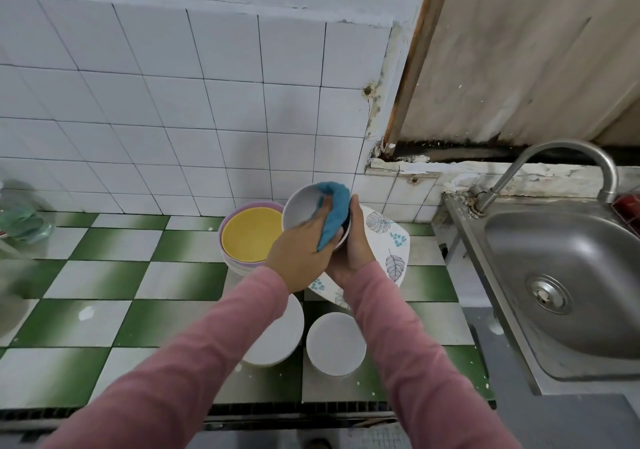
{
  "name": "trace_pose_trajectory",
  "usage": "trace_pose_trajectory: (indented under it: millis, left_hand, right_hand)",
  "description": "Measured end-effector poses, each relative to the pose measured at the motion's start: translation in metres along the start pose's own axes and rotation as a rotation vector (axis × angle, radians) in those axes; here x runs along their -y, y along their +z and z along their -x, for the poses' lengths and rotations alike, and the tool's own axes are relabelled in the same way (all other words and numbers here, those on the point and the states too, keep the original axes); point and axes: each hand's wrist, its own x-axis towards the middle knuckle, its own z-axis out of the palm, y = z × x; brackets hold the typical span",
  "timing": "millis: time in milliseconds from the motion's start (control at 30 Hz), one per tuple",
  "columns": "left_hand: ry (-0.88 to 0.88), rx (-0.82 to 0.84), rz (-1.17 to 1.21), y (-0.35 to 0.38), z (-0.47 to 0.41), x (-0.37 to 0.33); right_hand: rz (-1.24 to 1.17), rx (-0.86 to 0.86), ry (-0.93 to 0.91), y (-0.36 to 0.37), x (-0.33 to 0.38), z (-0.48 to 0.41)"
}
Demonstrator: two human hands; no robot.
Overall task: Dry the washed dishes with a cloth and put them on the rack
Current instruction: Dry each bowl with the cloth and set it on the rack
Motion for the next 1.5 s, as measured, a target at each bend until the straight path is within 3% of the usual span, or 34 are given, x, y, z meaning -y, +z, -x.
trace_pose_trajectory:
  millis: [167, 300, 400, 500, 600, 667, 733, 833, 1100, 1200, 1300, 1400, 1500]
  left_hand:
    - [0.094, 0.284, -0.084, -0.015, -0.001, -0.004]
    - [0.244, 0.285, -0.334, -0.015, -0.004, 0.011]
    - [0.258, 0.133, -0.314, -0.008, 0.000, 0.015]
    - [0.258, 0.050, -0.191, -0.011, 0.002, 0.012]
    - [0.138, 0.004, -0.020, -0.019, -0.001, 0.008]
    - [-0.051, -0.051, 0.253, -0.027, -0.005, 0.002]
    - [-0.247, -0.075, 0.671, -0.034, -0.006, -0.006]
    - [-0.300, -0.023, 1.106, -0.039, -0.007, -0.005]
    - [-0.462, -0.113, 1.305, -0.037, -0.002, 0.012]
    - [-0.586, -0.222, 1.193, -0.032, -0.001, 0.021]
    - [-0.604, -0.381, 0.994, -0.030, -0.002, 0.020]
    - [-0.447, -0.441, 0.751, -0.028, -0.006, 0.005]
    - [-0.139, -0.279, 0.574, -0.016, -0.009, -0.006]
  right_hand:
    - [0.015, -0.057, 0.027, -0.012, 0.009, -0.002]
    - [0.052, -0.080, 0.042, -0.018, 0.017, 0.001]
    - [0.042, -0.111, 0.060, -0.015, 0.021, 0.002]
    - [0.046, -0.040, 0.081, -0.010, 0.025, 0.005]
    - [0.031, 0.042, 0.081, -0.012, 0.029, 0.004]
    - [0.011, 0.031, 0.072, -0.016, 0.029, 0.000]
    - [-0.100, 0.031, 0.106, -0.017, 0.022, -0.001]
    - [-0.283, 0.027, 0.125, -0.018, 0.009, -0.001]
    - [-0.416, 0.009, -0.110, -0.011, 0.022, 0.005]
    - [-0.403, 0.041, -0.234, -0.003, 0.039, 0.009]
    - [-0.182, -0.019, -0.309, 0.001, 0.049, 0.010]
    - [0.115, -0.131, -0.428, 0.008, 0.043, 0.012]
    - [0.395, -0.157, -0.526, 0.022, 0.030, 0.021]
